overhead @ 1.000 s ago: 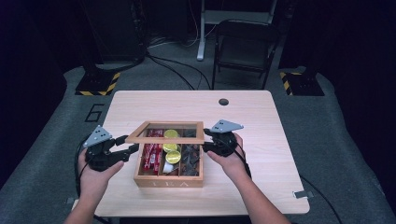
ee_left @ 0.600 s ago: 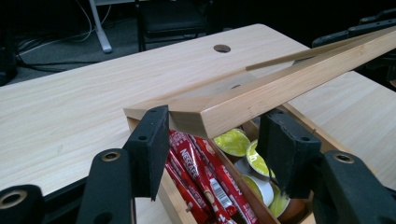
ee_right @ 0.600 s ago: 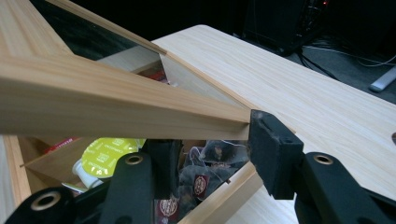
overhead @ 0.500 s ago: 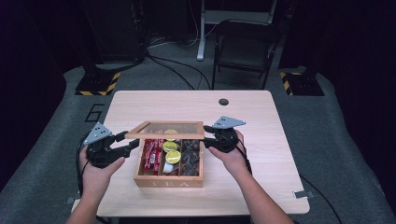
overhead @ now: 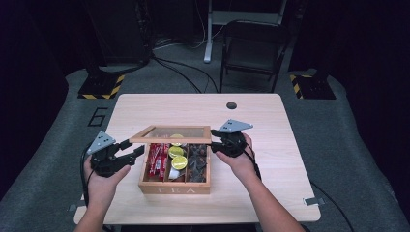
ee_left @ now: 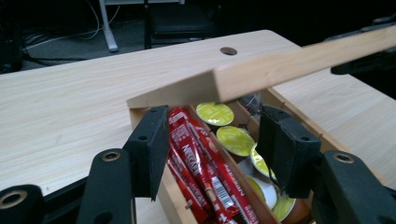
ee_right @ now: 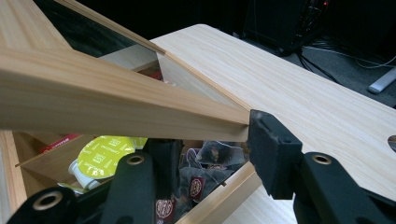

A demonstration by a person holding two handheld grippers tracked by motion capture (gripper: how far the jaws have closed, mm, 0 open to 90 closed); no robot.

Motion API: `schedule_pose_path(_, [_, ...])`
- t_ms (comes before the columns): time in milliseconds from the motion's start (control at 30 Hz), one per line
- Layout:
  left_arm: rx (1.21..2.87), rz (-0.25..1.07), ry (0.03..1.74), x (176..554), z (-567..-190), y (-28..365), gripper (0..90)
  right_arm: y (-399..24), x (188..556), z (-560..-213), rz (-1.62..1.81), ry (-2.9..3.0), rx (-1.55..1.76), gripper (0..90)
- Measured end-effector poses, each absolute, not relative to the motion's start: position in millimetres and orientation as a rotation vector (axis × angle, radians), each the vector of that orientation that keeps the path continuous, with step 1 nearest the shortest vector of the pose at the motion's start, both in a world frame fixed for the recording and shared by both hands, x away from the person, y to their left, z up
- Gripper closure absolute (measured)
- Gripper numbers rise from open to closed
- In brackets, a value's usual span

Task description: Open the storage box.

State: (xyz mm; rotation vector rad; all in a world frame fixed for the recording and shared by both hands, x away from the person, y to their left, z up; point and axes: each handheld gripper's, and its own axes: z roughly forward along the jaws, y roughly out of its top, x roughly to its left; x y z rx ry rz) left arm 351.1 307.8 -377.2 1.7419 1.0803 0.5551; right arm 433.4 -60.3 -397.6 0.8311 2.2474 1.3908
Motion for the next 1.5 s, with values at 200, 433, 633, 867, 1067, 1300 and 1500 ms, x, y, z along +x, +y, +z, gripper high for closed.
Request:
schedule_pose_path(200, [1.742, 0.556, 1.096, 351, -393, 309, 47.4, -61, 436, -396, 1.403, 2.248, 0.835, 55.0])
schedule_pose_path(433, [1.756, 0.528, 1.152, 358, -416, 308, 46.9, -61, 436, -396, 1.405, 2.246, 0.843, 55.0])
schedule_pose_path(633, [1.762, 0.530, 1.170, 365, -429, 306, 49.6, -62, 437, -395, 1.408, 2.251, 0.839, 55.0])
schedule_pose_path(867, [1.816, 0.521, 1.179, 371, -441, 298, 51.3, -61, 439, -394, 1.420, 2.244, 0.847, 55.0])
schedule_pose_path(1067, [1.836, 0.483, 1.180, 377, -449, 285, 54.4, -61, 440, -394, 1.413, 2.246, 0.844, 55.1])
schedule_pose_path(1300, [1.856, 0.491, 1.212, 385, -457, 270, 58.9, -61, 439, -393, 1.413, 2.243, 0.851, 55.1])
schedule_pose_path(1500, [1.863, 0.495, 1.249, 387, -464, 262, 63.6, -61, 440, -393, 1.414, 2.244, 0.850, 55.1])
